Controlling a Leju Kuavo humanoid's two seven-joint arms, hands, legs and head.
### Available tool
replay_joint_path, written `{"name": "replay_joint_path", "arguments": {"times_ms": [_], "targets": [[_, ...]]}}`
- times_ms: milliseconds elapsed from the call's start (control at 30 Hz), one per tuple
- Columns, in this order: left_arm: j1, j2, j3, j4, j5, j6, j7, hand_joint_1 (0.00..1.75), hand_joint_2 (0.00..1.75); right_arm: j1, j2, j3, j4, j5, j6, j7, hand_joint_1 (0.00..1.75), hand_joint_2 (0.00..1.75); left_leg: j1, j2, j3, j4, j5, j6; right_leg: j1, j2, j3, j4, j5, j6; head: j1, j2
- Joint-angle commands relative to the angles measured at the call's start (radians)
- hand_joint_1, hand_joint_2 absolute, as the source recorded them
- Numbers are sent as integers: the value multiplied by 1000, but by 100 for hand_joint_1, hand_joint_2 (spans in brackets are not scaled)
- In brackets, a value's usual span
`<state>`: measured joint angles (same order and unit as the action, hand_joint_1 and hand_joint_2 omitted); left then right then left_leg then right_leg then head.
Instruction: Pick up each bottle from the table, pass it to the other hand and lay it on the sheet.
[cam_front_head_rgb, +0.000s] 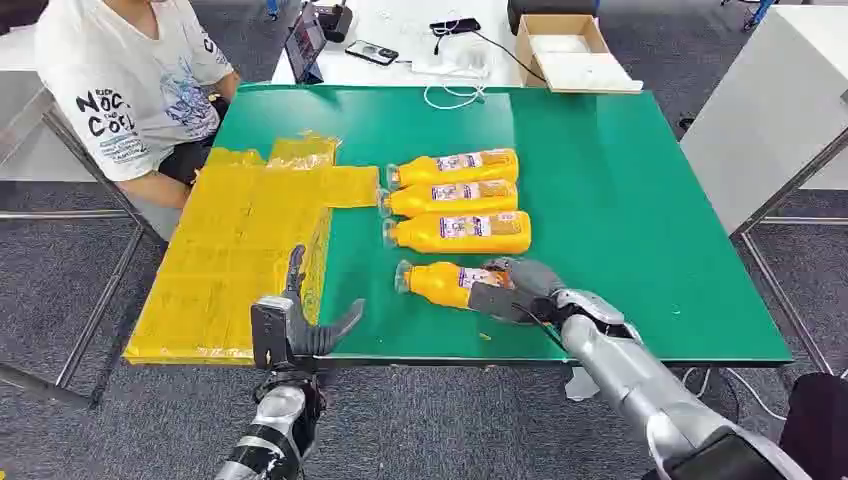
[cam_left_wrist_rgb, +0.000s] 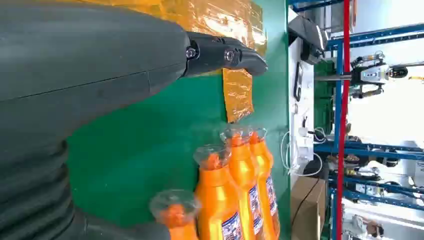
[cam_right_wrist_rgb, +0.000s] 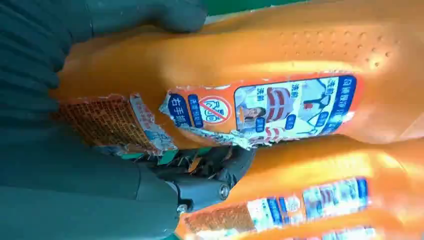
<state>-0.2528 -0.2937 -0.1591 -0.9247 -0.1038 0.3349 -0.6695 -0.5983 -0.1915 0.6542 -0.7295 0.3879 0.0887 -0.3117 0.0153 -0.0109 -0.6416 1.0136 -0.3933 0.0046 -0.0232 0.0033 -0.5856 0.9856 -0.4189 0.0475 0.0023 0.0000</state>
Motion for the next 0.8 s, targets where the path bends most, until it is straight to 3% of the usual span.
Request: {"name": "replay_joint_path", "arguments": {"times_ms": [33, 167, 233, 300, 400, 600, 800], "targets": [[9, -1, -28, -43, 21, 10, 16, 0, 175, 282, 165, -287, -419, 12, -271, -38, 175, 175, 1, 5, 3, -1, -2, -1, 2, 3, 2, -1, -1, -4, 0, 0], [7, 1, -29, -40, 26, 13, 16, 0, 175, 286, 172, -328, -418, 15, -289, -69, 175, 175, 0, 2, -4, 0, -1, -1, 1, 2, -6, 2, -1, -3, -1, 0], [7, -2, -35, -57, 40, 15, 3, 0, 175, 310, 240, -405, -480, 28, -434, -163, 175, 175, 1, 0, -4, 0, -1, 0, 2, 0, -5, 1, -1, -2, 0, 0], [5, -6, -45, -77, 55, 22, 0, 0, 175, 330, 276, -435, -538, 82, -568, -185, 175, 175, 2, 1, -6, 0, -1, 0, 2, 1, -6, 2, -1, -2, 0, 0], [10, -13, -58, -115, 80, 34, 4, 0, 175, 361, 307, -476, -593, 85, -673, -211, 175, 175, 2, 3, -8, 0, -1, 0, 2, 2, -9, 2, -1, -2, 0, 0], [21, -13, -66, -142, 112, 18, 10, 0, 175, 374, 316, -502, -592, 80, -722, -240, 175, 175, 1, 1, -7, 0, 0, 0, 1, 1, -8, 1, -1, -2, 0, 0], [43, 2, -145, -238, 251, -185, 91, 0, 175, 394, 314, -472, -524, 71, -672, -314, 175, 175, 1, 1, -5, 0, -2, 0, 2, 0, -5, 1, -2, -3, 0, 0]]}}
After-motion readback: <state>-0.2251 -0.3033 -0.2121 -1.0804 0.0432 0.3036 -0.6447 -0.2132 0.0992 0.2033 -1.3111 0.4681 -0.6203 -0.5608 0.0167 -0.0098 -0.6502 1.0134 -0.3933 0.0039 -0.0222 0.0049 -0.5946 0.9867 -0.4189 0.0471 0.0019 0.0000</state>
